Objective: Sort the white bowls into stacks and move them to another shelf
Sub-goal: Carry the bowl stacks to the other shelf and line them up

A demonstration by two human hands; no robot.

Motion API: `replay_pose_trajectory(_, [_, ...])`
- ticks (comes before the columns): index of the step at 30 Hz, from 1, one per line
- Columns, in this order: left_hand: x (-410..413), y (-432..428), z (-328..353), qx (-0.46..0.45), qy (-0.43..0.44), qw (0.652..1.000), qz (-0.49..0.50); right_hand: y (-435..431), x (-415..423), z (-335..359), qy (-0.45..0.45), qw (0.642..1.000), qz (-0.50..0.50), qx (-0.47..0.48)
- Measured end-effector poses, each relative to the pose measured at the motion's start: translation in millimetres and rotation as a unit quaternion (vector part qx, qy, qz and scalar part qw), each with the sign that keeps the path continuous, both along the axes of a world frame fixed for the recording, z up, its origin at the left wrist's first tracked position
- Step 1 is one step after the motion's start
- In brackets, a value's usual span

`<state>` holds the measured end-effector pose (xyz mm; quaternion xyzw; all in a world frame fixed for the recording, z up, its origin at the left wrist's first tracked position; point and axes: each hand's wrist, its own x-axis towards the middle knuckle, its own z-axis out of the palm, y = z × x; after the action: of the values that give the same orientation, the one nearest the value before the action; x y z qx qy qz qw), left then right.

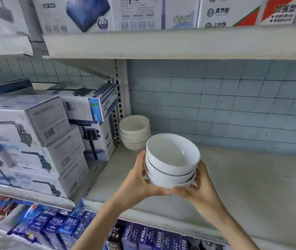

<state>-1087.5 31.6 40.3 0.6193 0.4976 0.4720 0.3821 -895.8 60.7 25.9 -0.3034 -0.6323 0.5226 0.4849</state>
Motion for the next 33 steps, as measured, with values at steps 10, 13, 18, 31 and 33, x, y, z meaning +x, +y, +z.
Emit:
replay_pose_trajectory(10, [-24,47,-36,-0.049,0.016,0.997,-0.054,31,-14,-25,-0.094,0.995,-0.012,-0.035])
replay_pose_trajectory(13, [-26,62,-40,-0.058,0.010,0.997,-0.046,46,-17,-27,-0.119,0.992,-0.012,-0.034])
replay_pose_trajectory(18, [-32,90,-43,-0.054,-0.006,0.997,-0.053,78,-24,-27,-0.157,0.987,-0.006,-0.023])
replay_pose_trajectory(31, [-22,156,-51,-0.015,-0.041,0.999,0.026,168,-27,-27,-0.203,0.979,0.016,-0.031])
replay_pose_trajectory(33, [-16,161,-56,-0.010,-0.043,0.997,0.064,177,-28,-24,-0.208,0.977,0.020,-0.030])
